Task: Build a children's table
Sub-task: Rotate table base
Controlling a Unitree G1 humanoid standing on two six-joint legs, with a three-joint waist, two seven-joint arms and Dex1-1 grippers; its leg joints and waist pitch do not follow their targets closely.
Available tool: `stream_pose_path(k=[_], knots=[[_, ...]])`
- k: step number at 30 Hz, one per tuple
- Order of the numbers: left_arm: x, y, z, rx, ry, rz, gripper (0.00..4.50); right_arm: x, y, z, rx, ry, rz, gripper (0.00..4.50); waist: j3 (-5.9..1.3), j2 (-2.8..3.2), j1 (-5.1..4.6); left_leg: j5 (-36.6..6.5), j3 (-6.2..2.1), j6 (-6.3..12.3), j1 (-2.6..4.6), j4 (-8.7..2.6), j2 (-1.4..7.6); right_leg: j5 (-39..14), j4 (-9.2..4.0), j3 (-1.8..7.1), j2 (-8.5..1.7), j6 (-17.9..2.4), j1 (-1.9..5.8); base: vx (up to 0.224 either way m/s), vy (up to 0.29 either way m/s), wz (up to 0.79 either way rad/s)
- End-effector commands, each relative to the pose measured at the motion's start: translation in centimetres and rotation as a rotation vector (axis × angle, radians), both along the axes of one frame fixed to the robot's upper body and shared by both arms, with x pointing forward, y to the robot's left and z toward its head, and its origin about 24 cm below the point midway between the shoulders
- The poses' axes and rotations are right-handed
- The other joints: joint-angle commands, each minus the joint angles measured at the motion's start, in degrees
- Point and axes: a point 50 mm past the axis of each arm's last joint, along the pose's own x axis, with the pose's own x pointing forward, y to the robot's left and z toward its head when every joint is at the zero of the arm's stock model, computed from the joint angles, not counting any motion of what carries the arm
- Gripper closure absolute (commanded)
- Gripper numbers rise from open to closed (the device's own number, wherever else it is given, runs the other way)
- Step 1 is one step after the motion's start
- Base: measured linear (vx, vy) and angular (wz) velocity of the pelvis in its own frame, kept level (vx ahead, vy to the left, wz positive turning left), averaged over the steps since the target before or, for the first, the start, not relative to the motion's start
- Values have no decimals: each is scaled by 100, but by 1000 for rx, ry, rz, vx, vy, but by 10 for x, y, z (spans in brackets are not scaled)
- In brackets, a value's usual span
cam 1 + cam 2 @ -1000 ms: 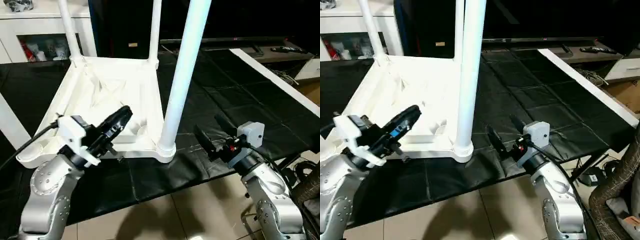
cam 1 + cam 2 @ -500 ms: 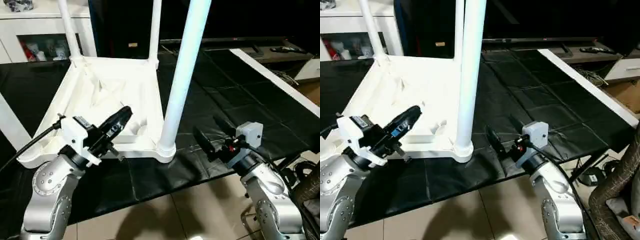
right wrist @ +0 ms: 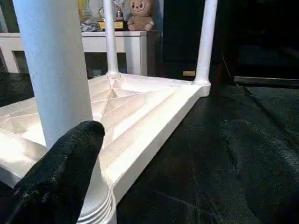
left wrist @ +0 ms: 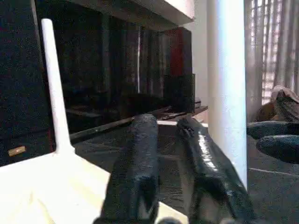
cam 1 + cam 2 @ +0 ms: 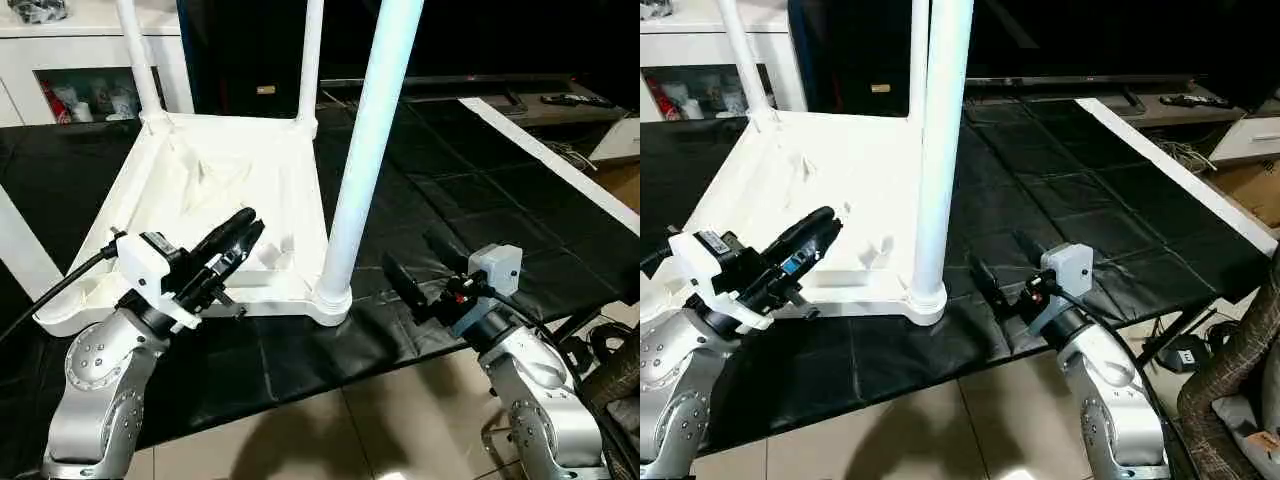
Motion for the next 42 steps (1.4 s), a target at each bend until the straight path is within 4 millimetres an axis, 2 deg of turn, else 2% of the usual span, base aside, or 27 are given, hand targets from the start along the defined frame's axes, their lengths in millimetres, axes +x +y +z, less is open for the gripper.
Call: stream_pose_path(k=[1,8,10,13,16,17,21,22,25,30,33,34,38,39,40,41,42], knots=[[1,-2,3,-5,-10,-17,326,1,0,6,-11,-27,2,0,-293,79,23,-1941,79,38,-35,-416,-16,-2302,-457,204,-216,-392,232,0,0,0],[1,-4,5,-20,-9,-36,275,2,0,5,-11,-26,2,0,-295,84,20,-1952,80,27,-35,-416,-16,-2220,-449,205,-209,-422,235,0,0,0],[1,-4,5,-21,-9,-38,273,2,0,5,-11,-26,2,0,-298,81,24,-1941,82,31,-31,-412,-18,-2227,-449,206,-211,-424,235,0,0,0],[0,-5,6,-30,-7,-50,235,3,0,3,-13,-24,3,0,-294,88,20,-1962,80,24,-31,-416,-14,-2221,-449,204,-209,-433,233,0,0,0],[-1,-6,7,-61,3,-65,231,3,-1,3,-14,-23,3,0,-295,95,21,-1971,80,18,-29,-416,-16,-2233,-448,204,-208,-438,234,0,0,0],[-1,-6,7,-67,5,-69,202,3,-1,2,-14,-23,4,0,-297,91,24,-1959,81,18,-30,-413,-19,-2218,-445,205,-209,-445,237,0,0,0],[-2,-6,10,-125,27,-102,185,2,-2,2,-15,-22,3,0,-301,95,22,-1968,82,4,-27,-412,-14,-2173,-431,204,-209,-479,240,0,0,0],[-2,-6,11,-163,45,-120,157,2,-2,1,-17,-22,2,0,-297,99,17,-1963,84,2,-31,-412,-15,-2136,-426,204,-202,-504,240,0,0,0],[-2,-6,11,-167,48,-117,151,2,-2,1,-18,-22,1,0,-288,96,14,-2004,87,13,-26,-410,-23,-2219,-445,199,-193,-475,234,0,0,0],[1,-3,6,-119,75,-61,116,2,-3,1,-22,-24,-2,0,-292,91,6,-1994,82,14,-30,-410,-23,-2354,-465,195,-191,-347,237,0,0,0],[7,-2,-2,-67,129,4,116,3,-4,0,-30,-23,-6,0,-293,90,10,-1971,80,12,-22,-407,-20,-2327,-456,196,-194,-349,231,0,0,0],[12,1,-10,-24,172,92,116,4,-5,-3,-41,6,-21,0,-293,103,3,-1991,80,8,-18,-407,-22,-2314,-462,192,-178,-340,228,0,0,0],[16,4,-14,17,184,178,116,8,-7,-5,-60,28,-58,0,-303,97,2,-1925,71,-11,-25,-398,-32,-2342,-465,186,-193,-286,239,0,0,0],[20,4,-14,20,184,221,116,11,-10,-4,-92,13,-100,0,-307,135,27,-1791,-108,236,-253,-507,-72,-2216,-406,-1,-299,-332,443,0,0,0],[20,4,-14,20,184,221,116,11,-10,-4,-92,13,-100,0,-312,128,0,-1748,-136,326,-234,-476,-79,-2109,-421,-29,-320,-376,412,-3,-9,18],[22,3,-15,15,195,251,116,16,-13,-2,-139,-26,-145,0,-322,192,19,-1631,-258,565,-339,-451,-143,-1934,-419,-188,-393,-567,515,2,-14,44],[24,3,-14,16,193,264,116,18,-15,0,-169,-47,-167,0,-313,220,-36,-1614,-400,557,-341,-417,-114,-1652,-374,-322,-343,-792,494,2,-14,44]])
